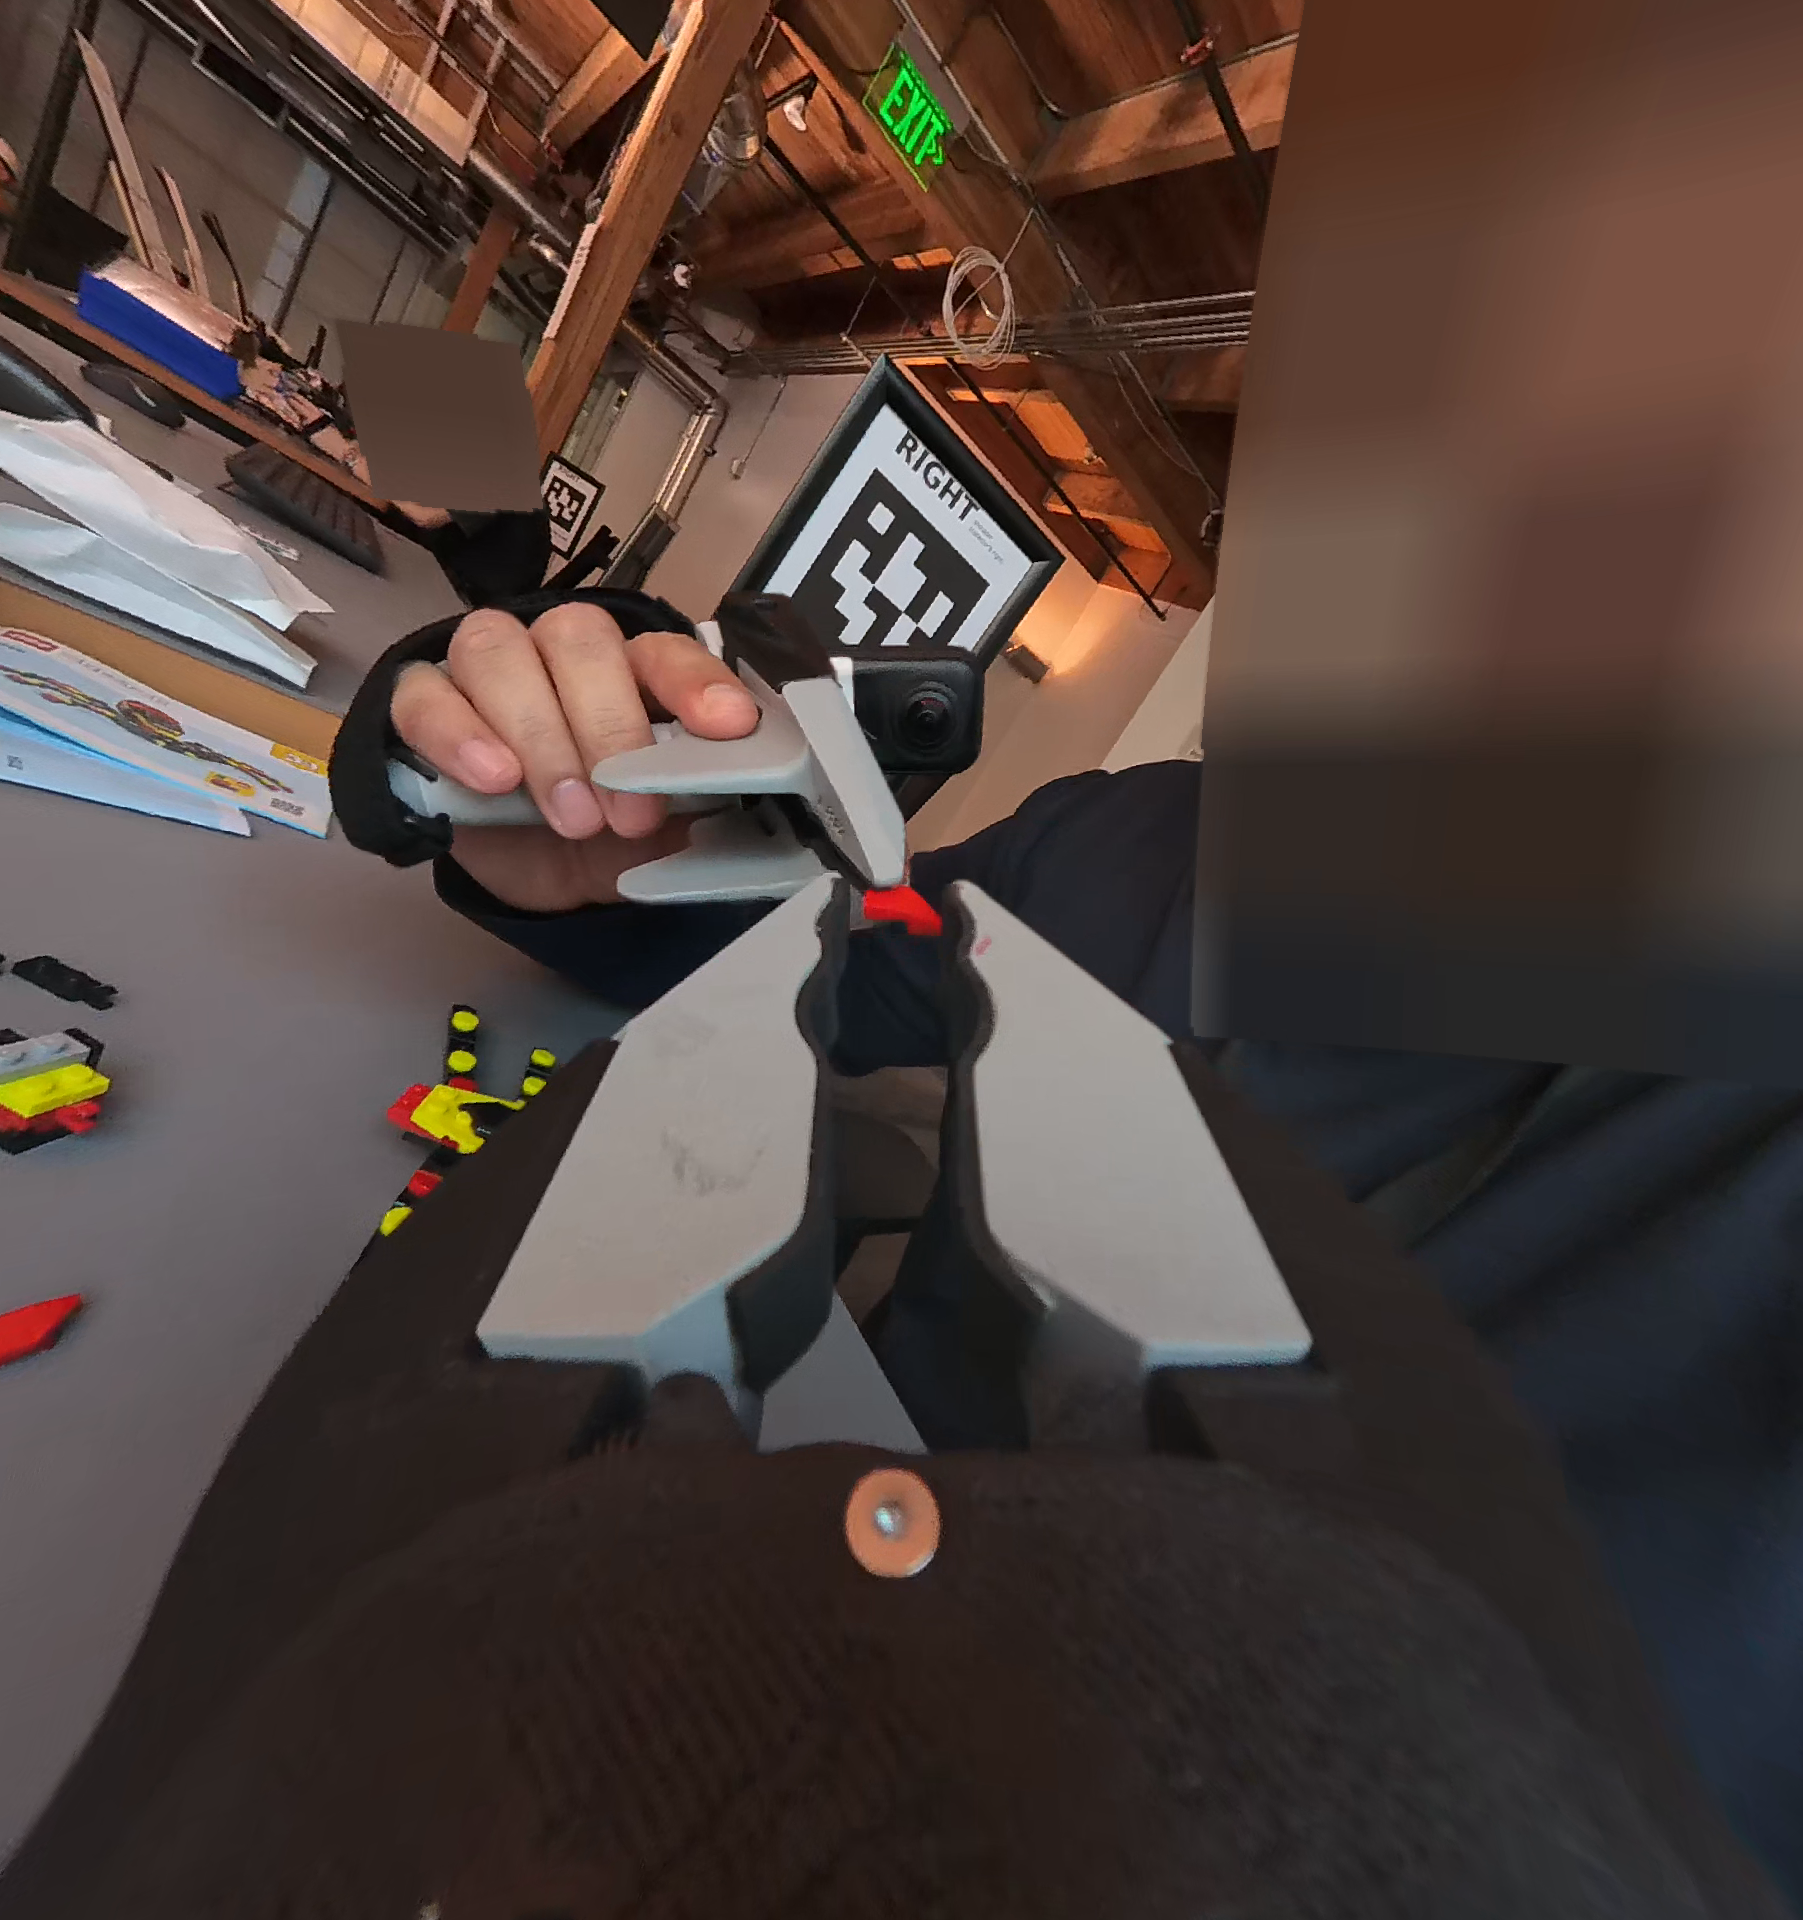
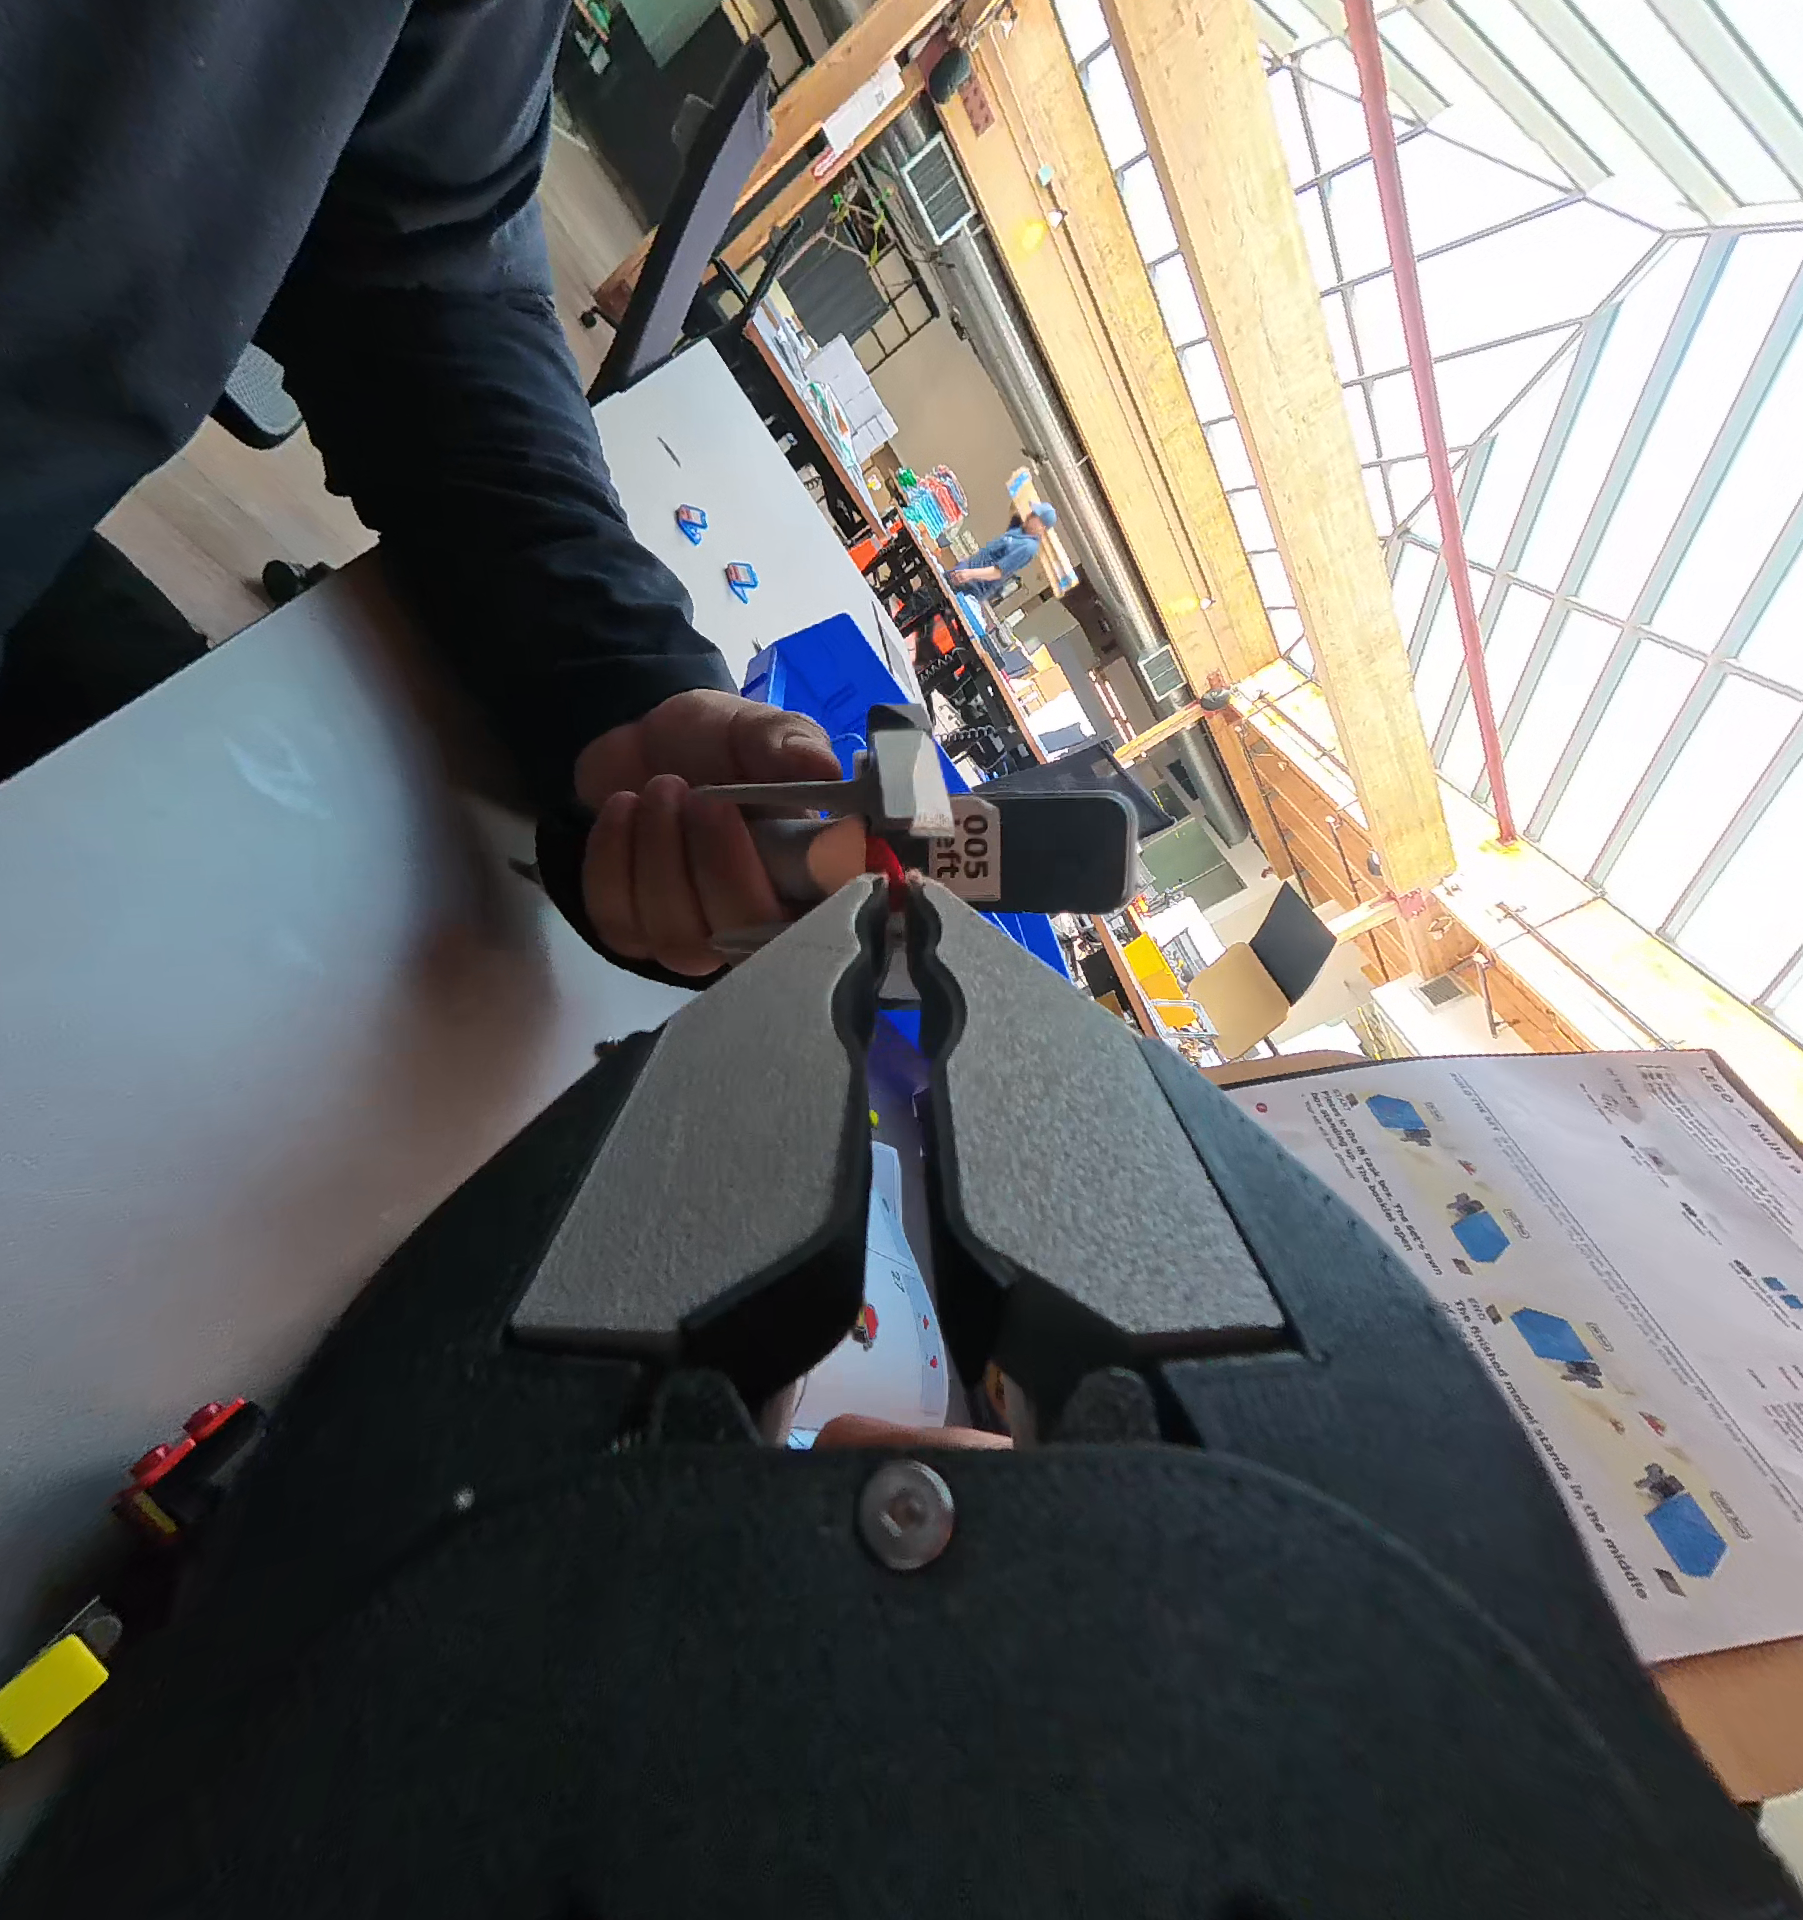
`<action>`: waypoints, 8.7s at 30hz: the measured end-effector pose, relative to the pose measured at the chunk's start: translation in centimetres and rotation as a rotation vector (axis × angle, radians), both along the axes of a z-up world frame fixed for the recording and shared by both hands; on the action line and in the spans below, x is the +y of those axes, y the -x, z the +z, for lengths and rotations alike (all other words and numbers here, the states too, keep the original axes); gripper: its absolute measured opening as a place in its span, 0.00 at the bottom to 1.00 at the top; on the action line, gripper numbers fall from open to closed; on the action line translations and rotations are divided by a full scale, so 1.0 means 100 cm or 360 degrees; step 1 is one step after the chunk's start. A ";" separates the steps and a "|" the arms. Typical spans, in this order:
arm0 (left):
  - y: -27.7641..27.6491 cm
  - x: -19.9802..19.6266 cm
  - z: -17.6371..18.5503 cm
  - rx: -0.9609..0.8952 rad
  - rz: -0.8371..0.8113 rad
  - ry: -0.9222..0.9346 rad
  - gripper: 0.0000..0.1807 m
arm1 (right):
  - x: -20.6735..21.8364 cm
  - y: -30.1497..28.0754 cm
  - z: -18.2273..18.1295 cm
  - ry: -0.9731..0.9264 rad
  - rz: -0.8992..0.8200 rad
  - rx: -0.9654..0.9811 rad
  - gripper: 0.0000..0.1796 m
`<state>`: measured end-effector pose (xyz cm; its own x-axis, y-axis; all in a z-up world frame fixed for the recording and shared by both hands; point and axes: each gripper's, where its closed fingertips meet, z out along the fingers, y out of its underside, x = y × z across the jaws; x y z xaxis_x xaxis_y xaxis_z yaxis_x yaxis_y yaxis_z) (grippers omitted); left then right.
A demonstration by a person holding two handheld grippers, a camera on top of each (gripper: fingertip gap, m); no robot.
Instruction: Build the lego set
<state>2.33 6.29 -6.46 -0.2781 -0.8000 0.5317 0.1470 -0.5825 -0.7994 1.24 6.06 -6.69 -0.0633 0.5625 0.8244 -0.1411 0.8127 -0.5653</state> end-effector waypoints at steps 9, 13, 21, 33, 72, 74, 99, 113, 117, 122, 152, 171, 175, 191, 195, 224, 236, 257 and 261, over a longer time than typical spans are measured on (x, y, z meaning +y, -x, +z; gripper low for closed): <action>-0.001 -0.003 0.000 0.0000 -0.0023 -0.0012 0.08 | 0.002 0.000 0.001 -0.0009 -0.0020 0.0020 0.00; -0.002 -0.003 -0.001 0.0010 -0.0001 -0.0027 0.07 | 0.002 0.001 0.002 -0.0013 -0.0026 0.0027 0.00; 0.001 0.015 -0.006 0.0067 0.0190 -0.0047 0.06 | 0.020 0.005 -0.005 0.0072 -0.0145 -0.0040 0.00; 0.023 0.050 -0.034 0.0484 0.0696 -0.0275 0.06 | 0.069 0.001 -0.025 0.0411 -0.0299 -0.0198 0.06; 0.015 0.050 -0.056 0.0856 0.0956 -0.1053 0.07 | 0.059 -0.009 -0.058 0.1033 -0.0135 -0.0692 0.15; 0.013 0.048 -0.056 0.0829 0.0910 -0.0989 0.07 | 0.056 -0.006 -0.054 0.0956 -0.0148 -0.0642 0.14; -0.001 0.032 -0.056 0.0703 0.0714 -0.0827 0.07 | 0.033 0.002 -0.053 0.0618 -0.0114 -0.0585 0.04; 0.000 0.032 -0.054 0.0632 0.0635 -0.0625 0.07 | 0.035 0.006 -0.053 0.0180 -0.0308 -0.0493 0.04; -0.001 0.032 -0.056 0.0654 0.0614 -0.0602 0.07 | 0.034 0.006 -0.055 0.0121 -0.0310 -0.0501 0.04; 0.000 0.029 -0.059 0.0653 0.0534 -0.0492 0.06 | 0.032 0.007 -0.058 -0.0014 -0.0331 -0.0492 0.03; -0.016 0.053 -0.071 0.0989 0.0604 -0.0631 0.14 | 0.143 -0.072 -0.079 0.0267 -0.0684 -0.0561 0.01; -0.001 0.132 0.017 0.1290 0.0717 -0.0725 0.18 | 0.163 -0.071 -0.070 0.0391 -0.0794 -0.0389 0.01; 0.011 0.103 -0.018 0.1362 0.0768 -0.0653 0.18 | 0.167 -0.071 -0.069 0.0381 -0.0839 -0.0373 0.01; 0.051 0.042 -0.089 0.1399 0.0734 -0.0627 0.18 | 0.164 -0.061 -0.069 0.0414 -0.0810 -0.0363 0.01; 0.052 0.034 -0.099 0.1443 0.0665 -0.0653 0.18 | 0.162 -0.060 -0.064 0.0413 -0.0812 -0.0318 0.01; 0.051 0.026 -0.089 0.1184 0.0736 -0.0516 0.14 | 0.176 -0.062 -0.076 0.0570 -0.0932 -0.0293 0.01; 0.057 0.033 -0.099 0.1251 0.0743 -0.0631 0.14 | 0.169 -0.055 -0.080 0.0619 -0.0851 -0.0314 0.01; 0.052 0.023 -0.082 0.1235 0.0772 -0.0732 0.13 | 0.167 -0.059 -0.082 0.0582 -0.0864 -0.0356 0.01; 0.052 0.025 -0.086 0.1284 0.0805 -0.0828 0.12 | 0.165 -0.058 -0.082 0.0557 -0.0859 -0.0366 0.01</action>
